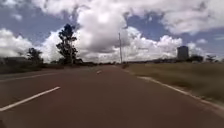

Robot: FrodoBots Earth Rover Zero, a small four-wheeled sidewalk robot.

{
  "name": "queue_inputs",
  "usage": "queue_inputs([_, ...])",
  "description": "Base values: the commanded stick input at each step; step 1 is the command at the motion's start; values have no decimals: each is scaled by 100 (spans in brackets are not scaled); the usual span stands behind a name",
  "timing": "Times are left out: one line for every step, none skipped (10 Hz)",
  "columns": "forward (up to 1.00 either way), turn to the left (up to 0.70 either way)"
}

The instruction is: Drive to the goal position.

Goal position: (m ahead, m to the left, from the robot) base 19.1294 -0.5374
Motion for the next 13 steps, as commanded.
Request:
queue_inputs([100,0])
queue_inputs([100,0])
queue_inputs([100,0])
queue_inputs([100,0])
queue_inputs([100,0])
queue_inputs([100,0])
queue_inputs([100,0])
queue_inputs([100,0])
queue_inputs([100,0])
queue_inputs([100,0])
queue_inputs([100,0])
queue_inputs([100,0])
queue_inputs([100,0])
